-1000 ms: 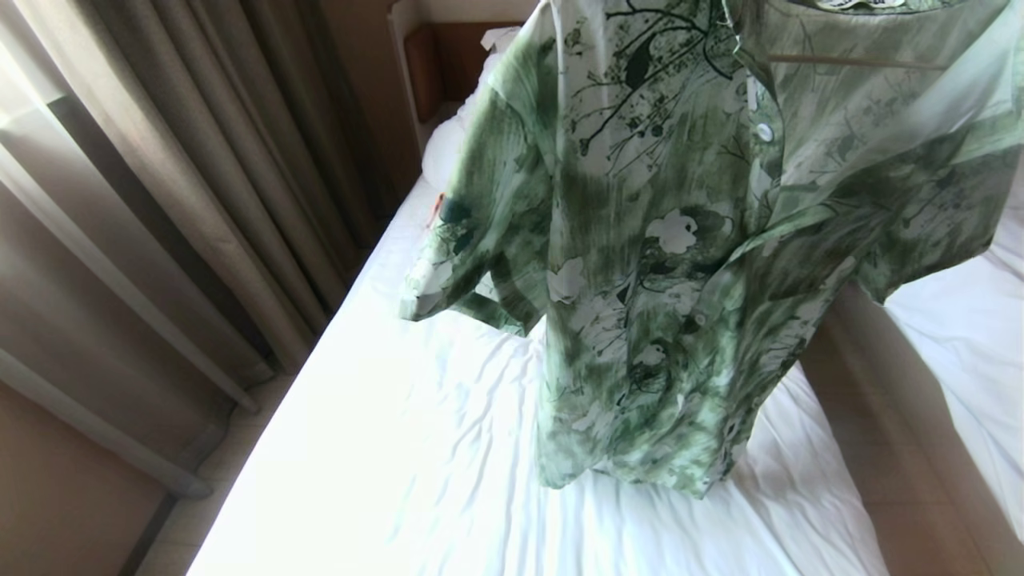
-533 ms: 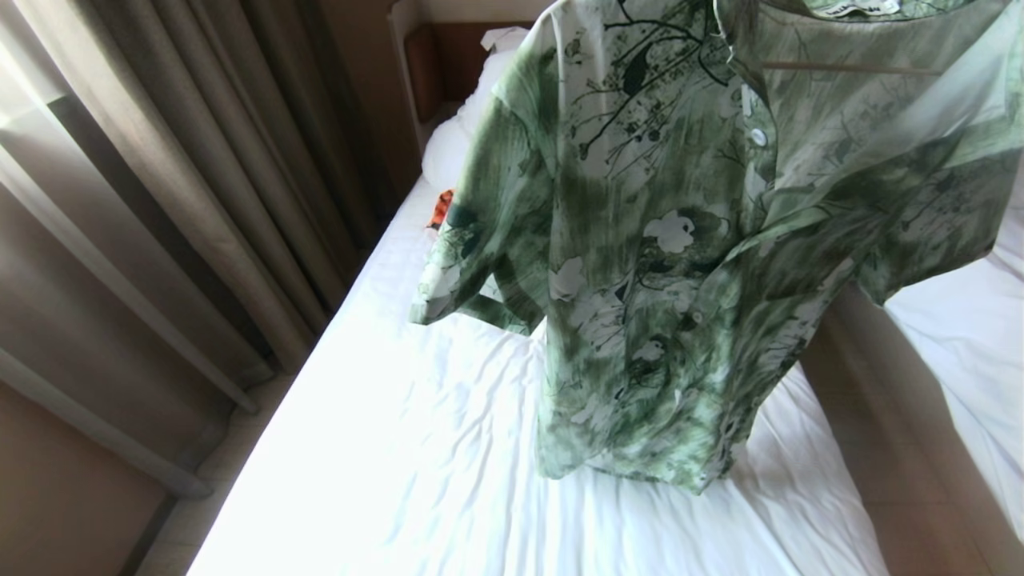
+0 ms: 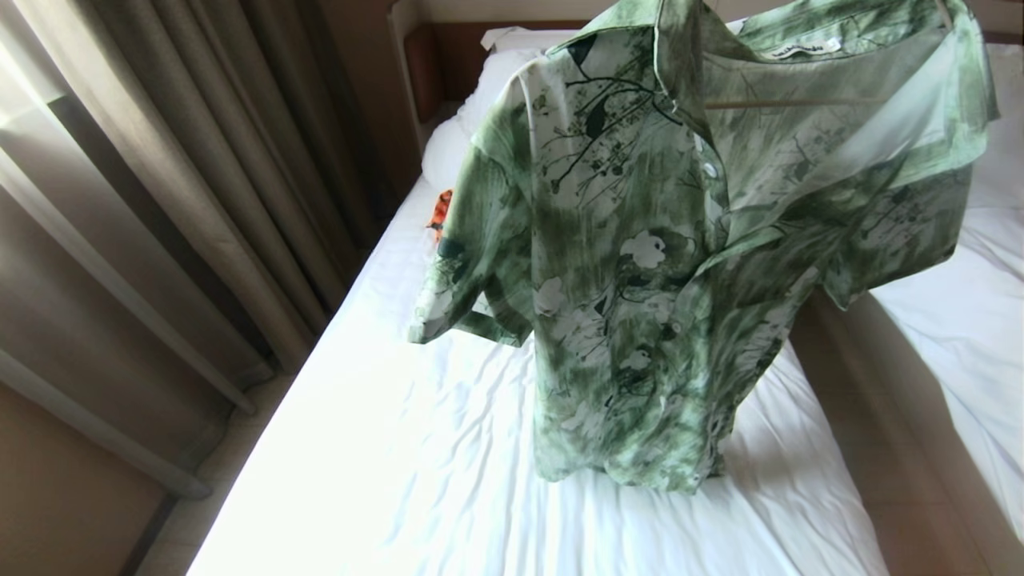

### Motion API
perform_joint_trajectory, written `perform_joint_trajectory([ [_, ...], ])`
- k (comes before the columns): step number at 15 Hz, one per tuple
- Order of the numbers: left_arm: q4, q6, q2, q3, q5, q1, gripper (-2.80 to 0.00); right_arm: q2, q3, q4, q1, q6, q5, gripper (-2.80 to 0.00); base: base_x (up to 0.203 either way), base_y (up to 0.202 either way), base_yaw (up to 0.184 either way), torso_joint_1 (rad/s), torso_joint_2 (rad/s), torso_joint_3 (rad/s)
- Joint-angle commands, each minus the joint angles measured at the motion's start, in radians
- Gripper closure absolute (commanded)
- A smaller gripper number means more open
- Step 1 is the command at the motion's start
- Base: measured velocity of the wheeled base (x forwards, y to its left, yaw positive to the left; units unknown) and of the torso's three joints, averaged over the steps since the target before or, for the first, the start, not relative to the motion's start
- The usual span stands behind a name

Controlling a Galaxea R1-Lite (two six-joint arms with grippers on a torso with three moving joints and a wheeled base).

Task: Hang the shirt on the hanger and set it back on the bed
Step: Take the clothes hanger out of the clothes

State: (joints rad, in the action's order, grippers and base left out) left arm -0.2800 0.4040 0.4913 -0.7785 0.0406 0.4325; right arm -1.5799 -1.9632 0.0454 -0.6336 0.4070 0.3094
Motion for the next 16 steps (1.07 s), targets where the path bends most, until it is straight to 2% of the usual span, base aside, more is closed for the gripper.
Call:
perform_joint_trajectory([
  [1,0.000,0.002,0.142,-0.070,-0.087,0.011,0.00,-0.031,-0.001,-0.004,-0.001,0.001,0.002,0.00,0.000,0.000,0.000,0.000,0.00,0.000],
  [4,0.064,0.002,0.320,-0.145,-0.211,0.034,0.00,-0.083,-0.013,-0.039,0.000,0.002,0.004,0.00,0.000,0.000,0.000,0.000,0.00,0.000],
  [6,0.120,0.004,0.426,-0.189,-0.227,0.127,0.00,-0.108,-0.014,-0.080,0.004,0.003,0.004,0.00,0.000,0.000,0.000,0.000,0.00,0.000],
  [10,0.244,0.004,0.695,-0.278,-0.196,0.291,0.00,-0.175,-0.014,-0.184,0.005,0.002,0.011,0.00,0.000,0.000,0.000,0.000,0.00,0.000],
  [13,0.331,0.004,0.893,-0.390,-0.136,0.399,0.00,-0.229,-0.014,-0.267,0.006,0.001,0.030,0.00,0.000,0.000,0.000,0.000,0.00,0.000],
  [16,0.371,0.004,1.046,-0.525,-0.105,0.445,0.00,-0.248,-0.014,-0.268,0.005,0.001,0.028,0.00,0.000,0.000,0.000,0.000,0.00,0.000],
])
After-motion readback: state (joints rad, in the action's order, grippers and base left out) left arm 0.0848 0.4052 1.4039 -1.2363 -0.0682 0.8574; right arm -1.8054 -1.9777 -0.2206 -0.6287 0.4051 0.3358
